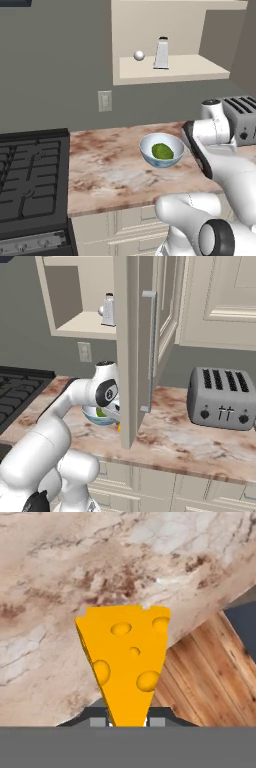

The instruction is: Pick the cheese from the fridge and the cheese grater from the cabinet and place them next to the salad bowl.

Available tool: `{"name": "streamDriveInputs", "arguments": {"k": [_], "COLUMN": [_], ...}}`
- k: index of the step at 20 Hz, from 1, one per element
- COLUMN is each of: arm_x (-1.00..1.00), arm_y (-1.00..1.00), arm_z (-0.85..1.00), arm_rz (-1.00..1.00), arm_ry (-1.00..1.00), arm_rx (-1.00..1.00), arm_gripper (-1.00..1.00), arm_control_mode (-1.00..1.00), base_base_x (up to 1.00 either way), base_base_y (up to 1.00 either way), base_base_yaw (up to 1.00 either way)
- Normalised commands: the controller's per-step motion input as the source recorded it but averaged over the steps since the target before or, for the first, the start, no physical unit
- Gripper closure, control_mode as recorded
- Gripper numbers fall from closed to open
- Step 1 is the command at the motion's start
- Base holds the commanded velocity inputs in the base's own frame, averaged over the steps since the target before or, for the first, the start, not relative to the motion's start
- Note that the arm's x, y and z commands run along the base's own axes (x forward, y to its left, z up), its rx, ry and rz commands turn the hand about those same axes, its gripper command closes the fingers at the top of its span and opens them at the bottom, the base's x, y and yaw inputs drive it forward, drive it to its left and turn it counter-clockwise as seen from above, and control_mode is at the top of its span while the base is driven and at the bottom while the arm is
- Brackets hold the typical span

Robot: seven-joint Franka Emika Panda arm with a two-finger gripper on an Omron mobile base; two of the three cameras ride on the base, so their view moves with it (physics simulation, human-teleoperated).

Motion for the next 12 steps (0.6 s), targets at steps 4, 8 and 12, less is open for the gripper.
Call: {"name": "streamDriveInputs", "arguments": {"k": [4,8,12], "arm_x": [0.40,0.45,0.33], "arm_y": [-0.05,0.03,-0.09], "arm_z": [-0.14,-0.20,-0.17], "arm_rz": [0.13,0.12,0.13], "arm_ry": [0.00,0.00,0.00], "arm_rx": [0.06,0.04,0.04], "arm_gripper": [1.00,1.00,1.00], "arm_control_mode": [-1.00,-1.00,-1.00], "base_base_x": [0.00,0.00,0.00], "base_base_y": [0.00,0.00,0.00], "base_base_yaw": [0.00,0.00,0.00]}}
